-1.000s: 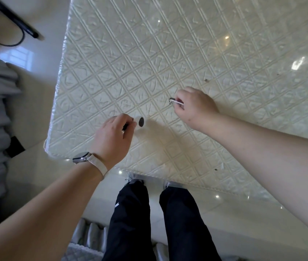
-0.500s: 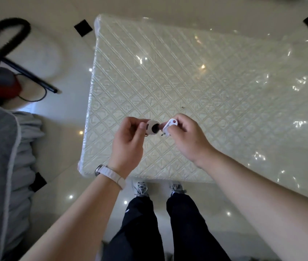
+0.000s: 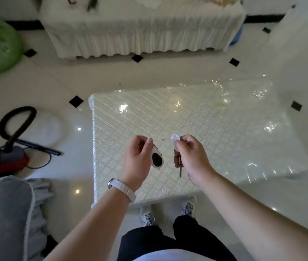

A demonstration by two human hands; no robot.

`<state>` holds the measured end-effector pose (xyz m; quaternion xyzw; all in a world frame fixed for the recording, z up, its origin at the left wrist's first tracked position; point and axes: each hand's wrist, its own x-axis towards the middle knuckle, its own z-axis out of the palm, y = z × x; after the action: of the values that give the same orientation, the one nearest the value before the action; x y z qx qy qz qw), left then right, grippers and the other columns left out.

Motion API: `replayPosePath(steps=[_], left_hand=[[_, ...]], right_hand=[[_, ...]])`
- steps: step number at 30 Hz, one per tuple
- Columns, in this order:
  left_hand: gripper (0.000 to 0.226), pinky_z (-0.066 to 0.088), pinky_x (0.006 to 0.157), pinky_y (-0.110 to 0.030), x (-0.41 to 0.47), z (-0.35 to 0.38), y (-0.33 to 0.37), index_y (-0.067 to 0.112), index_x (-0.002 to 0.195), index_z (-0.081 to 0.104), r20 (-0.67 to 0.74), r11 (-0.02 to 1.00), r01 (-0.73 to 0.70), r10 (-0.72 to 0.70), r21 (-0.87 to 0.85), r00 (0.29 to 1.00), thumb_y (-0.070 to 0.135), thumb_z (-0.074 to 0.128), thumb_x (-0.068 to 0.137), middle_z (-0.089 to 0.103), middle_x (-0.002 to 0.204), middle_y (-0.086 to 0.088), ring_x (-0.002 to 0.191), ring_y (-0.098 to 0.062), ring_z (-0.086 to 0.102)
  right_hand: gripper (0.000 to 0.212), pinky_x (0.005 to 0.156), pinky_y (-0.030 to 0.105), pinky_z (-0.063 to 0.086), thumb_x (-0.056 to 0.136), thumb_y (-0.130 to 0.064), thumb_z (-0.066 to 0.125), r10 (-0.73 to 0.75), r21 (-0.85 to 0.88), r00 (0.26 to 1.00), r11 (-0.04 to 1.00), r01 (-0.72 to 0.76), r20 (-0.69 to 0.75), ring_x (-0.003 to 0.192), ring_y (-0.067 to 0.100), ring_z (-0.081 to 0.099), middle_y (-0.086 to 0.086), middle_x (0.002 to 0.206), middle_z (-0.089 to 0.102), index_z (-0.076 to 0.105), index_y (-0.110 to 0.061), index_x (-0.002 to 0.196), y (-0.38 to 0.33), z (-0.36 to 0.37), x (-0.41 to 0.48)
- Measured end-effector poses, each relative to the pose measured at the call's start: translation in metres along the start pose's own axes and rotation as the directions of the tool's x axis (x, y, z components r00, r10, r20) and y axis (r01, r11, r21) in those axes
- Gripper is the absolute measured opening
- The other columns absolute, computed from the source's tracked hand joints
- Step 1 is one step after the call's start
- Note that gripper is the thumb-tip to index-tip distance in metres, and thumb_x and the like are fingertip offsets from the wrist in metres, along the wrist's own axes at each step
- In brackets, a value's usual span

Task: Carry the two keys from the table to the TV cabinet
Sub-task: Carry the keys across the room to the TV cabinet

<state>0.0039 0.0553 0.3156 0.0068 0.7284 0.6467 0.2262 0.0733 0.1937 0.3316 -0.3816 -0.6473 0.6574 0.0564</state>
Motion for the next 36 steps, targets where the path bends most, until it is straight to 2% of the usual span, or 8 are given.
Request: replayPosePath(steps=[2, 6, 11, 17, 21, 28, 31, 36], left_hand=[[0.017, 0.056, 0.062, -0.053, -0.008, 0.014, 0.009, 0.028, 0.079, 0.060, 0.045, 0.999, 0.022, -0.023, 0.026, 0.999, 0.042, 0.057, 0.088, 0.069, 0.081, -0.020, 0.074, -0.042, 0.067], [0.021, 0.053, 0.056, -0.037, -0.028, 0.050, 0.022, 0.017, 0.085, 0.062, 0.129, 0.996, 0.035, -0.046, 0.086, 0.990, 0.037, 0.059, 0.091, 0.067, 0.070, -0.005, 0.064, -0.023, 0.063], [0.025, 0.057, 0.060, -0.039, -0.055, 0.109, 0.028, 0.012, 0.086, 0.063, 0.206, 0.977, 0.164, -0.191, 0.139, 0.960, 0.037, 0.064, 0.087, 0.065, 0.066, -0.003, 0.059, -0.018, 0.063], [0.019, 0.053, 0.056, -0.032, -0.097, 0.196, 0.022, 0.007, 0.088, 0.063, 0.276, 0.941, 0.279, -0.325, 0.192, 0.904, 0.024, 0.070, 0.081, 0.066, 0.068, -0.006, 0.060, -0.019, 0.062], [0.018, 0.051, 0.058, -0.034, -0.136, 0.263, 0.023, 0.011, 0.082, 0.066, 0.336, 0.933, 0.197, -0.297, 0.300, 0.894, 0.027, 0.071, 0.076, 0.067, 0.070, -0.007, 0.063, -0.021, 0.061], [0.016, 0.044, 0.052, -0.028, -0.203, 0.394, 0.043, 0.016, 0.075, 0.063, 0.492, 0.937, -0.025, -0.161, 0.349, 0.856, 0.031, 0.069, 0.074, 0.063, 0.052, 0.010, 0.051, -0.009, 0.055], [0.016, 0.044, 0.046, -0.021, -0.229, 0.447, 0.051, 0.012, 0.079, 0.061, 0.565, 0.947, -0.063, -0.135, 0.316, 0.814, 0.026, 0.068, 0.080, 0.068, 0.054, 0.005, 0.050, -0.008, 0.058], [0.016, 0.042, 0.044, -0.023, -0.259, 0.525, 0.060, 0.009, 0.077, 0.058, 0.657, 0.948, -0.072, -0.159, 0.309, 0.737, 0.019, 0.068, 0.083, 0.065, 0.050, 0.004, 0.047, -0.009, 0.050]], right_hand=[[0.024, 0.037, 0.025, 0.041, 0.089, -0.029, 0.063, 0.000, -0.011, 0.999, 1.000, -0.001, -0.039, 0.043, 0.015, 0.050, -0.005, 0.048, 0.053, 0.055, -0.014, 0.072, -0.006, -0.015, -0.011], [0.026, 0.037, 0.023, 0.037, 0.085, -0.031, 0.064, 0.030, -0.043, 0.991, 0.998, -0.035, -0.129, 0.037, 0.016, 0.047, -0.002, 0.043, 0.051, 0.054, -0.015, 0.066, -0.011, -0.055, -0.034], [0.027, 0.037, 0.023, 0.038, 0.077, -0.038, 0.061, 0.104, -0.017, 0.965, 0.994, -0.111, -0.242, 0.037, 0.016, 0.049, -0.001, 0.044, 0.053, 0.054, -0.019, 0.060, -0.005, -0.118, -0.062], [0.008, 0.044, 0.027, 0.044, 0.085, -0.009, 0.061, 0.410, 0.466, 0.884, 0.842, -0.273, -0.223, 0.048, 0.018, 0.049, 0.006, 0.057, 0.052, 0.061, -0.006, 0.077, 0.021, -0.205, -0.093], [0.009, 0.053, 0.029, 0.054, 0.086, 0.004, 0.055, 0.433, 0.605, 0.881, 0.759, -0.241, -0.193, 0.062, 0.022, 0.053, 0.014, 0.074, 0.052, 0.059, 0.004, 0.094, 0.034, -0.281, -0.120], [0.012, 0.050, 0.029, 0.046, 0.086, -0.014, 0.056, 0.199, 0.327, 0.912, 0.942, -0.077, -0.358, 0.048, 0.014, 0.052, 0.001, 0.053, 0.056, 0.062, -0.011, 0.076, 0.049, -0.421, -0.168], [0.033, 0.045, 0.027, 0.041, 0.089, -0.037, 0.061, 0.142, 0.254, 0.891, 0.967, -0.031, -0.432, 0.043, 0.014, 0.047, -0.004, 0.045, 0.053, 0.053, -0.022, 0.061, 0.049, -0.477, -0.185], [0.019, 0.041, 0.031, 0.038, 0.085, -0.029, 0.058, 0.165, 0.262, 0.837, 0.965, -0.027, -0.521, 0.042, 0.015, 0.045, -0.001, 0.049, 0.054, 0.061, -0.015, 0.073, 0.055, -0.547, -0.199]])
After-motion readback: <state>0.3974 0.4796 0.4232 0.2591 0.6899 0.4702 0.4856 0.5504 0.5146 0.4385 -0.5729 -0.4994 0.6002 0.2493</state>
